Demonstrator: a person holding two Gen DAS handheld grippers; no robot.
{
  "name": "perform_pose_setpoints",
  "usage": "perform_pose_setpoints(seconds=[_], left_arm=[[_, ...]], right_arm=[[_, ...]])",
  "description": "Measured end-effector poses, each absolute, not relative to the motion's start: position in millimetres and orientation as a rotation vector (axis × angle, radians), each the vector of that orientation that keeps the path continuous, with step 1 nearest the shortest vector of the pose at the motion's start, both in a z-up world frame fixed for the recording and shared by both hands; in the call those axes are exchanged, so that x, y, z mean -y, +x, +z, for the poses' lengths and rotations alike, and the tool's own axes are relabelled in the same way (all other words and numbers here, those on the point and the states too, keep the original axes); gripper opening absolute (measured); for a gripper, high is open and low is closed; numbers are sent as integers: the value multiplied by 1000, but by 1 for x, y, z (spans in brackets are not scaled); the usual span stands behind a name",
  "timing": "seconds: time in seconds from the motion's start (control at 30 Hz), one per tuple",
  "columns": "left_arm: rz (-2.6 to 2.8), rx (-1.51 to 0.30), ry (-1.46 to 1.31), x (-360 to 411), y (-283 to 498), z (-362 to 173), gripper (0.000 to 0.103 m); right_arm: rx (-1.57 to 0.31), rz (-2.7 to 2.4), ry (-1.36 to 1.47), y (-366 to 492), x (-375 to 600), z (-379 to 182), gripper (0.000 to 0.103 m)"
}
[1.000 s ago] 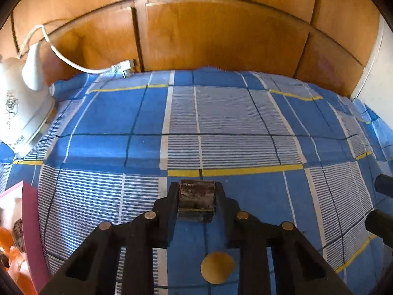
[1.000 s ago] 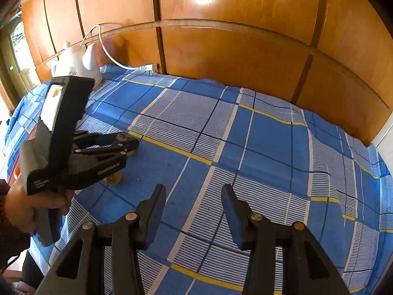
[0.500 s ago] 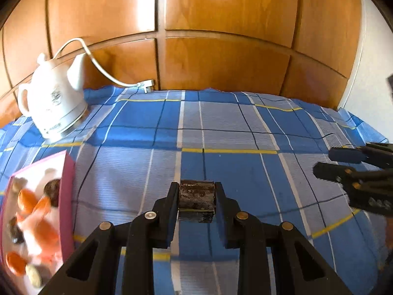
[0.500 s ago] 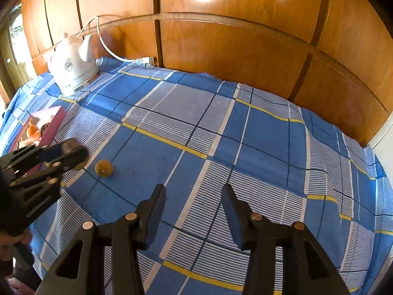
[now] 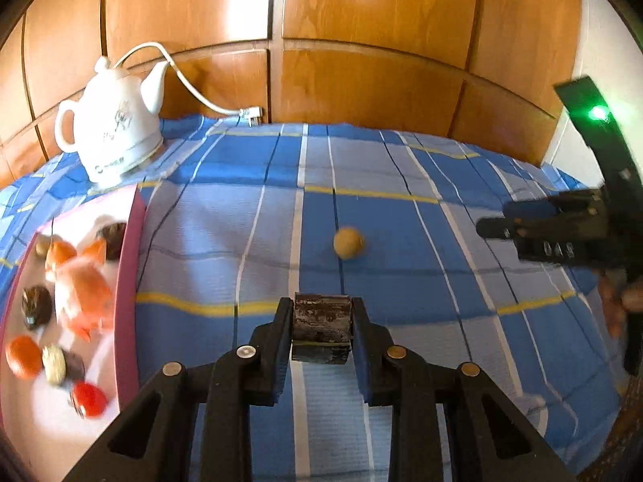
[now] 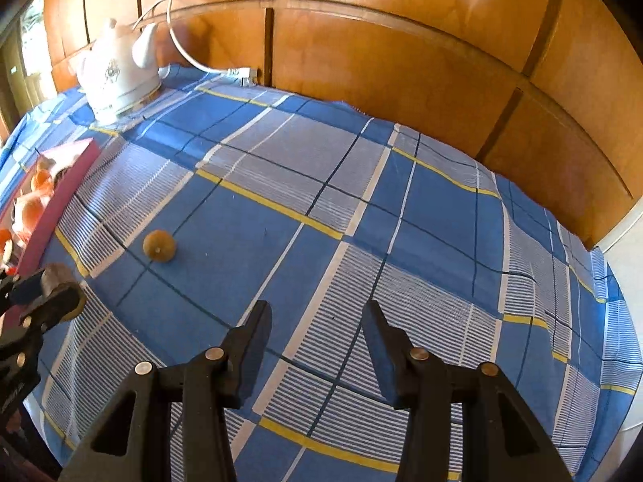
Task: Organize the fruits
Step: 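Lift the cut brown piece with the left tool while the right tool approaches the small yellow fruit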
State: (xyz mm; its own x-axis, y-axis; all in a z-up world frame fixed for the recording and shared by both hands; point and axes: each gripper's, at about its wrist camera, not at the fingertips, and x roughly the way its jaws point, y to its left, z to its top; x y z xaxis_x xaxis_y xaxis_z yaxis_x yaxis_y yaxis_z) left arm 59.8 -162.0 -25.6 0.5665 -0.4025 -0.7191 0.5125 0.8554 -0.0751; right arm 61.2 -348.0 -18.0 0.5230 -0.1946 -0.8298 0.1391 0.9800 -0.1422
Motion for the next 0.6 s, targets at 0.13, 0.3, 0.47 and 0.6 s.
perform_pose_setpoints(seconds=[0.13, 0.3, 0.47, 0.6], left_arm=[[-561, -872, 71, 149, 58, -48, 28], [-577, -891, 15, 145, 63, -60, 28], [-576, -853, 9, 145, 59, -64, 28], [-582, -831, 17, 145, 58, -67, 28]], right_arm=[[-1025, -196, -37, 62, 351, -24, 48], [-1037, -198, 4, 61, 355, -26, 48], [-1046, -183, 61, 61, 358, -28, 48], [-1055, -174, 81, 62, 357, -30, 48]])
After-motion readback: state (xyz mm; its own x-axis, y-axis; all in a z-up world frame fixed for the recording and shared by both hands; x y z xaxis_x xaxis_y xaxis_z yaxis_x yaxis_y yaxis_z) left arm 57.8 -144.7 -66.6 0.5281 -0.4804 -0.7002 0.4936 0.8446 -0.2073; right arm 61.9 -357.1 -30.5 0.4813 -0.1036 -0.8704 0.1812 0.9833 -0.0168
